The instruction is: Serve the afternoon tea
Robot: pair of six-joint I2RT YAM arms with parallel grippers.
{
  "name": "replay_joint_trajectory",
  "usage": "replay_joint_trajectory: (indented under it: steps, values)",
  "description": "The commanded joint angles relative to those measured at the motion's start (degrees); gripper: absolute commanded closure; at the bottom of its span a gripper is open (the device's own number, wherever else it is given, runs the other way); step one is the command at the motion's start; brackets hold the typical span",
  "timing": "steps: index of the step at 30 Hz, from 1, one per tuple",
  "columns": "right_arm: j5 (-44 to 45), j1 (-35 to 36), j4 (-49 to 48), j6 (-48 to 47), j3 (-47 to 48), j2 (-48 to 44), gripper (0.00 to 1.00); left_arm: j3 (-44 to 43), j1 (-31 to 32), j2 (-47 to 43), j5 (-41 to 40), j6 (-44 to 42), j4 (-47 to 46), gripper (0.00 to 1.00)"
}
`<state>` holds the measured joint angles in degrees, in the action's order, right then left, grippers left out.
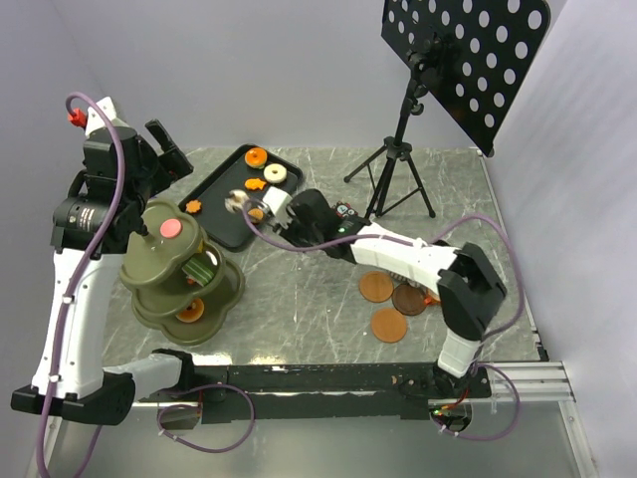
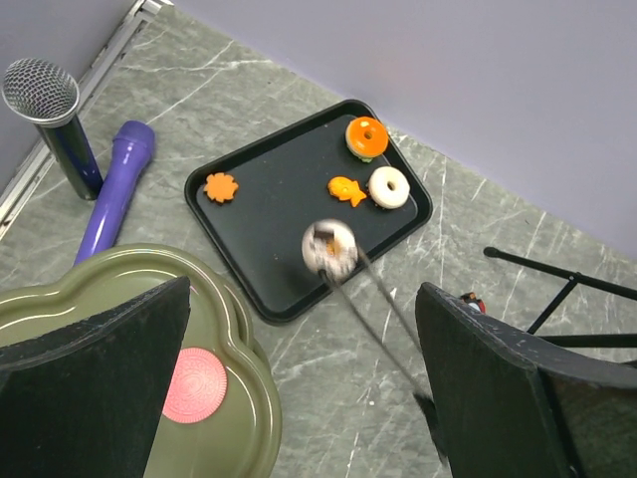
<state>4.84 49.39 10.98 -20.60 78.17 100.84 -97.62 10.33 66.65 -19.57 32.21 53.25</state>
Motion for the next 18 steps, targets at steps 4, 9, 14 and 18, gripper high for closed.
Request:
replay_joint_trajectory:
  steps: [4, 9, 14, 18]
  values:
    - [-6.60, 0.44, 4.57, 2.23, -7.32, -11.62, 0.84, -1.08, -0.31, 0.32, -1.96, 1.63, -0.52, 0.00]
    - [-8.97, 2.03, 8.08, 0.57, -9.26, -14.70, 0.84, -0.20, -0.31, 1.02, -1.87, 1.37, -1.75, 0.00]
    - [-7.13, 5.63, 11.51, -1.90, -10.05, -14.53, 0.85, 1.12, -0.48, -0.29, -2.57, 1.19, -3.24, 0.00]
    - [-7.82, 7.13, 12.22, -1.64, -10.76, -15.32, 0.86, -0.11, -1.18, -0.56, -4.51, -0.12, -2.89, 0.00]
